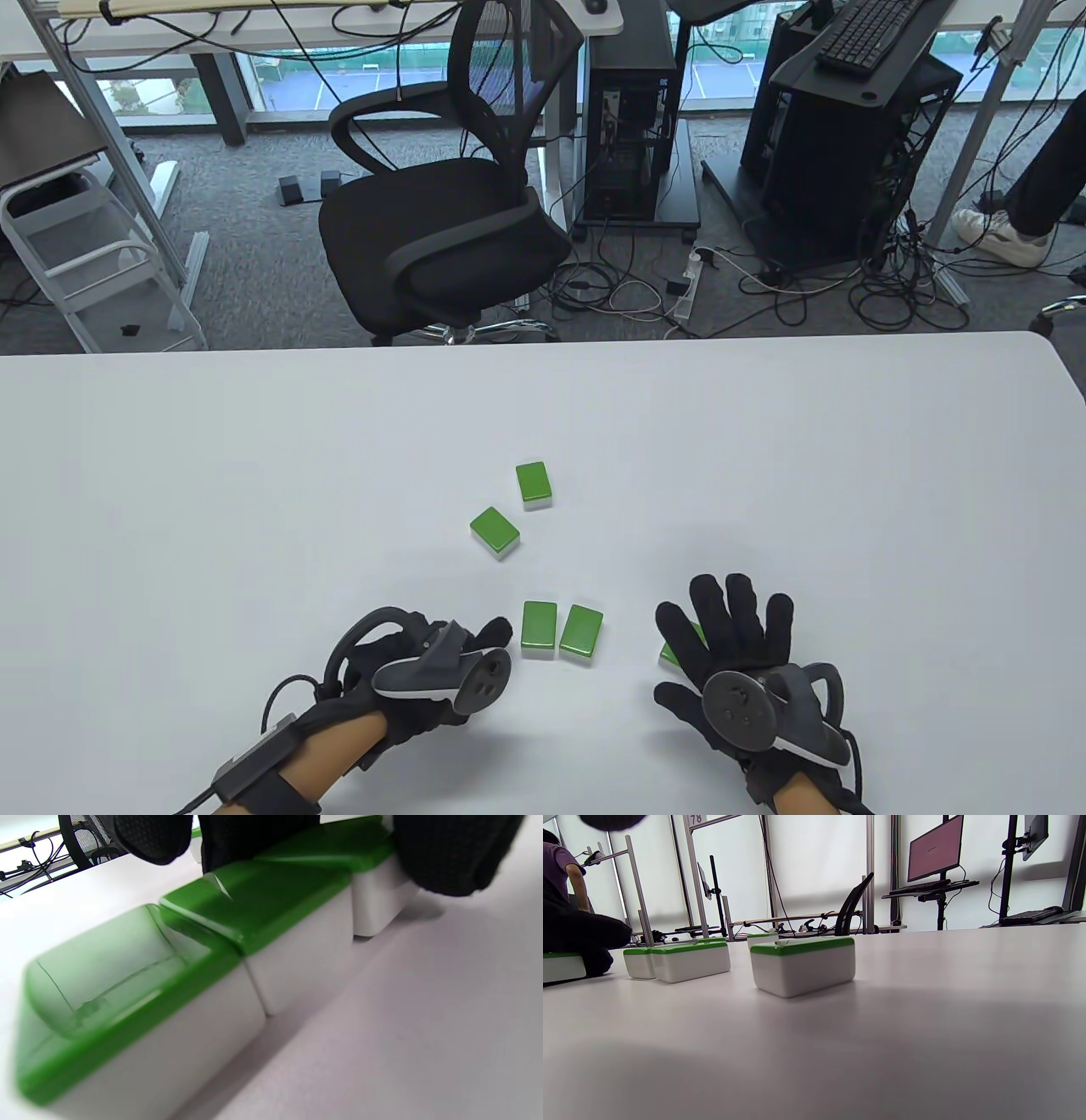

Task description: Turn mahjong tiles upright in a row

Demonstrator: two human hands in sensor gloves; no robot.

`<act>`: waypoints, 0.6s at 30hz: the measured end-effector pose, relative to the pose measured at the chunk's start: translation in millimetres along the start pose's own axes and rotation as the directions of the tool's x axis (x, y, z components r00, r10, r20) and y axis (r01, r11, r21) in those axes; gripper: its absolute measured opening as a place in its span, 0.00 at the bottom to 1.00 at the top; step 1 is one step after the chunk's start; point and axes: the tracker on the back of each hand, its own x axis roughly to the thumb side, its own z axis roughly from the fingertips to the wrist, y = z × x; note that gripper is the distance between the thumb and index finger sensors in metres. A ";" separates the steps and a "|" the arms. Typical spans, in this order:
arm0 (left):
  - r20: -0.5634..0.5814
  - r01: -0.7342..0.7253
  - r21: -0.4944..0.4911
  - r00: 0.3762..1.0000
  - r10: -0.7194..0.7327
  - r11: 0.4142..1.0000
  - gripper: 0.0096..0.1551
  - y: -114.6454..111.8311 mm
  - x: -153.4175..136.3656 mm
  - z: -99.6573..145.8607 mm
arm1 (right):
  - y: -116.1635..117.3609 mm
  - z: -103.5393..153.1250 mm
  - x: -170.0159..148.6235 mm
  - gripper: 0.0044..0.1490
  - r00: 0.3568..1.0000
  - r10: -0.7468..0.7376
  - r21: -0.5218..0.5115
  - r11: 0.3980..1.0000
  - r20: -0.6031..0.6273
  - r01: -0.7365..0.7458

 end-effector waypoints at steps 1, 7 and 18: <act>0.000 0.014 0.011 1.000 -0.014 1.000 0.58 -0.9 0.6 -0.2 | 0.0 0.0 0.0 0.50 1.000 0.000 0.000 1.000 0.000 0.000; -0.006 0.013 -0.024 1.000 -0.013 1.000 0.58 -1.1 -0.7 0.0 | -0.3 0.2 0.0 0.50 1.000 0.003 0.005 1.000 0.000 -0.003; -0.172 -0.150 -0.014 0.974 0.145 0.989 0.58 51.5 -42.1 -25.3 | -1.7 0.0 2.4 0.50 1.000 -0.004 0.004 1.000 0.001 0.004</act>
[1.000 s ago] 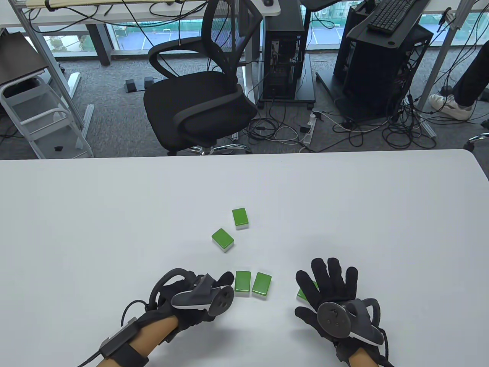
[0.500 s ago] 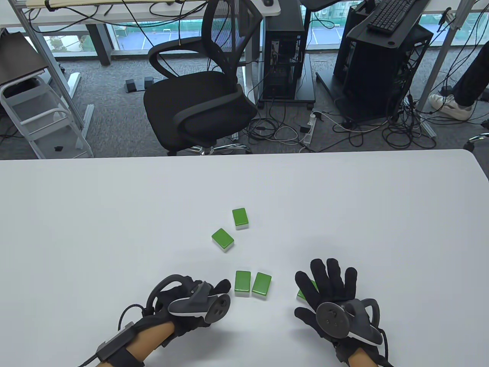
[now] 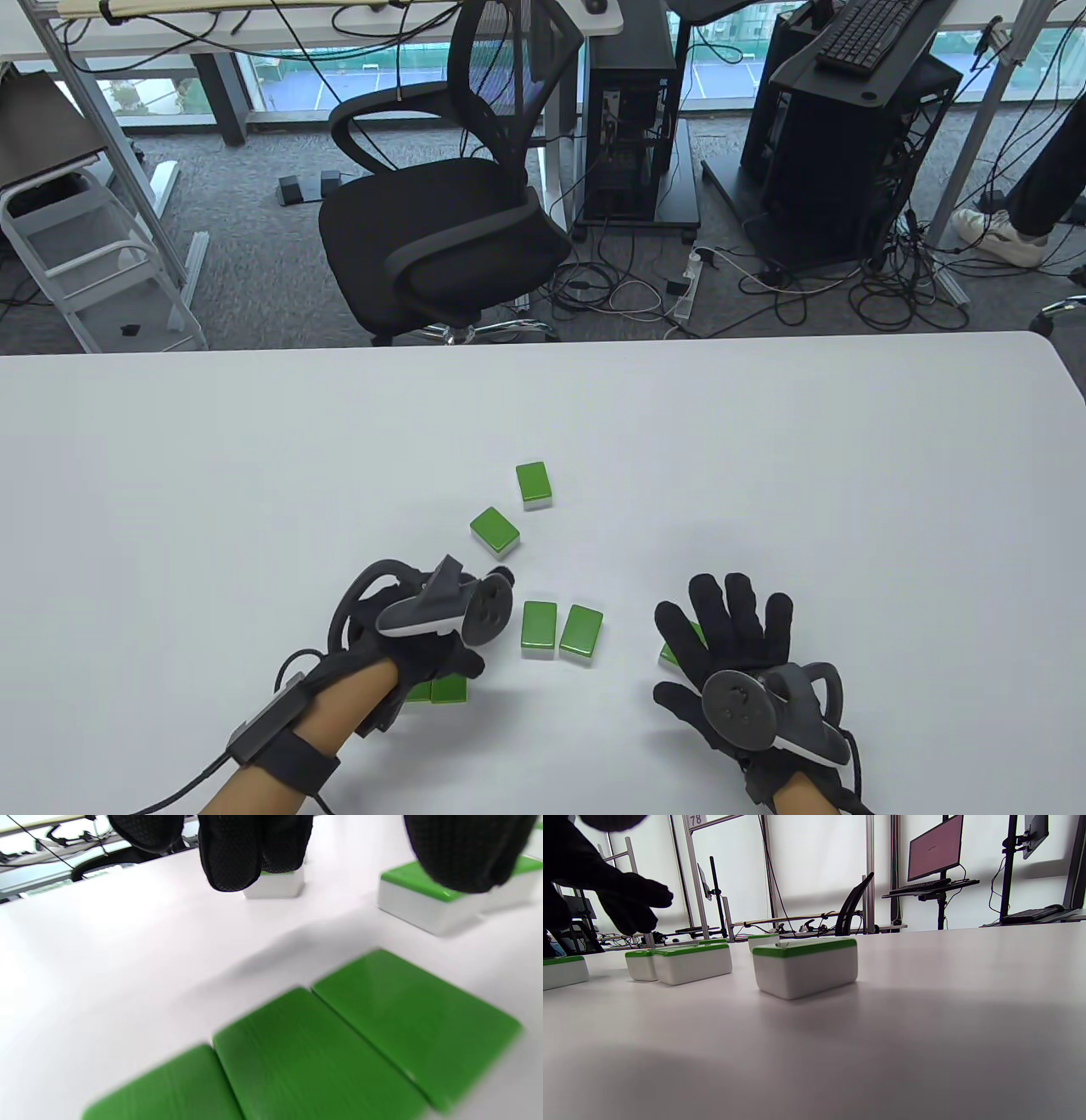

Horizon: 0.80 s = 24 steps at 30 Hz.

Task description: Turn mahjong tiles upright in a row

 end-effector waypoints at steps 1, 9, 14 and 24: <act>-0.034 0.004 0.011 0.999 -0.004 1.000 0.57 6.7 -3.1 -6.4 | -0.2 0.0 0.2 0.50 1.000 -0.001 0.000 1.000 0.000 0.001; -0.176 -0.021 0.087 0.984 0.036 0.996 0.53 28.8 -5.5 -52.9 | -1.0 -0.1 1.0 0.50 1.000 -0.008 -0.004 1.000 0.004 0.008; -0.278 0.032 0.099 0.961 -0.004 0.995 0.45 23.7 2.4 -84.0 | -3.9 1.0 1.0 0.50 1.000 -0.013 -0.018 1.000 0.006 0.013; -0.352 0.012 -0.013 0.936 -0.015 1.000 0.50 5.8 5.6 -118.0 | -4.2 1.5 0.1 0.50 1.000 -0.011 -0.021 1.000 0.005 0.011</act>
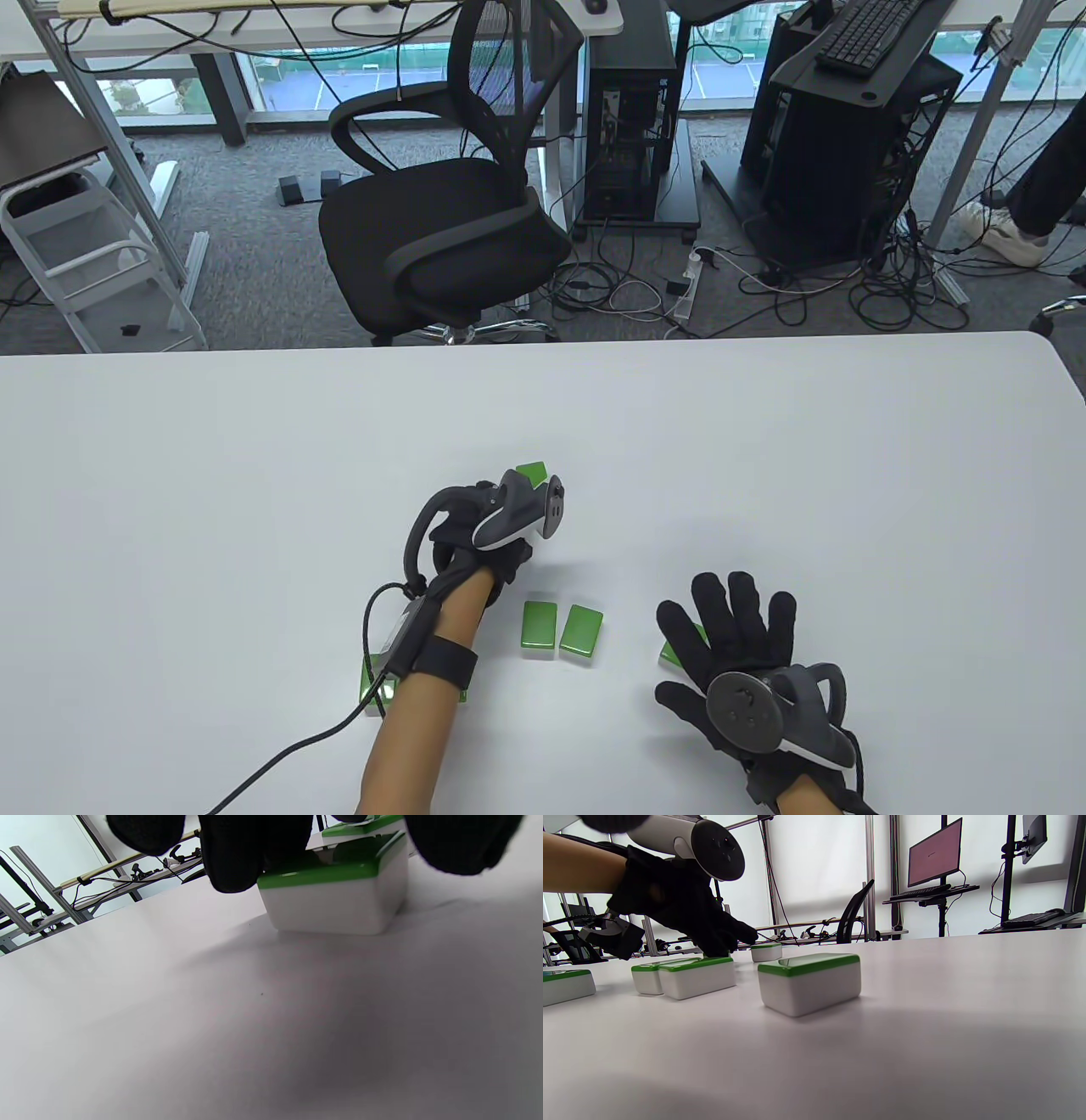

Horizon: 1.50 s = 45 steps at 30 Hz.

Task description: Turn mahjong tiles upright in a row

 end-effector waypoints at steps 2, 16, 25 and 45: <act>-0.001 -0.017 -0.016 1.000 0.017 1.000 0.51 -1.5 -0.7 -3.0 | 0.5 0.0 0.0 0.50 1.000 0.003 0.003 1.000 -0.001 -0.003; 0.107 -0.054 -0.003 0.993 0.054 0.999 0.48 -7.3 -6.7 13.7 | 1.0 0.2 0.1 0.50 1.000 0.014 0.012 1.000 -0.001 -0.014; 0.415 -0.118 0.093 0.907 0.069 0.989 0.49 -10.1 -18.1 83.9 | 1.2 0.2 -0.9 0.50 1.000 0.024 0.017 1.000 -0.008 -0.024; 0.585 0.007 0.178 0.803 -0.112 0.984 0.51 -51.0 -10.1 146.7 | 2.7 -0.3 -2.4 0.50 0.999 0.038 0.030 0.999 -0.012 -0.037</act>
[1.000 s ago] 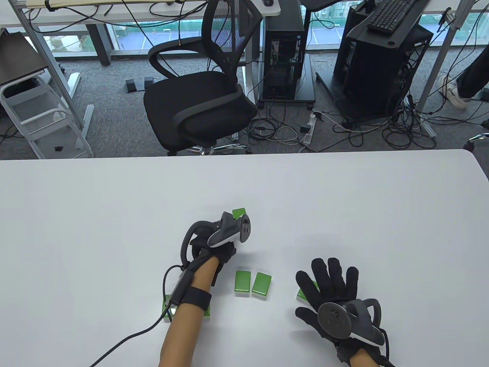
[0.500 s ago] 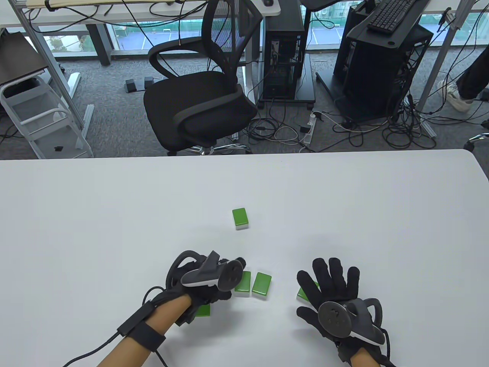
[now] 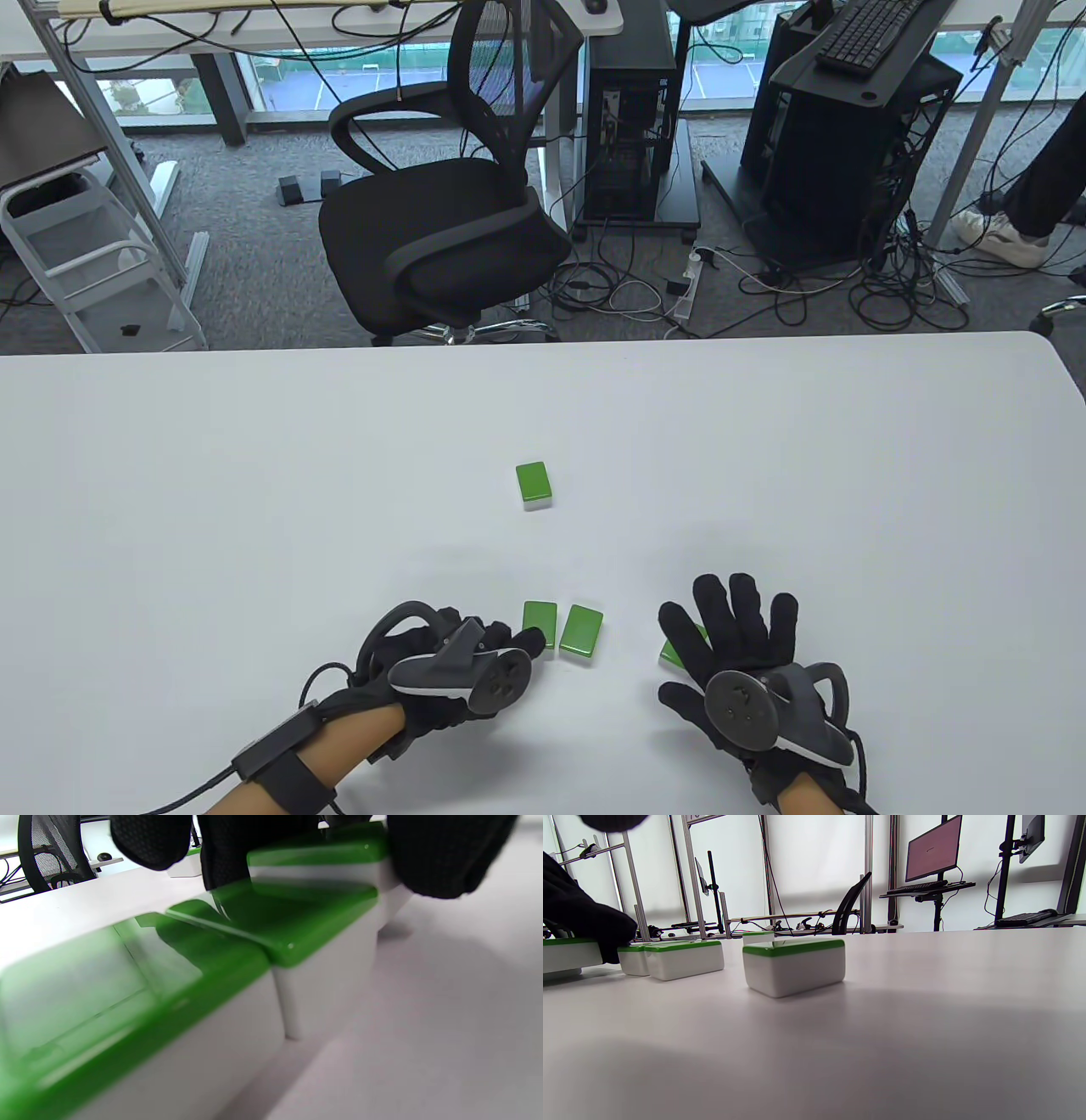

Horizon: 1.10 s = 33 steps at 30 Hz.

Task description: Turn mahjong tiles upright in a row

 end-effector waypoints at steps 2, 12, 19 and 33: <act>0.002 0.006 -0.005 1.000 -0.006 1.000 0.51 -1.1 1.2 0.0 | 0.1 -0.1 0.1 0.50 1.000 0.000 0.000 1.000 0.001 0.000; -0.007 0.045 -0.035 0.999 -0.045 0.998 0.53 -6.3 4.4 -1.6 | 0.7 0.1 1.0 0.50 1.000 0.001 0.004 1.000 0.004 -0.001; -0.028 -0.044 0.027 0.999 0.044 0.999 0.51 26.4 -10.6 -1.2 | 0.9 0.0 0.9 0.50 1.000 -0.013 -0.001 1.000 0.004 0.013; -0.331 -0.072 0.138 0.937 0.115 0.988 0.50 117.7 -67.7 -80.6 | 0.3 -0.6 0.9 0.50 1.000 -0.029 -0.019 0.999 0.006 0.029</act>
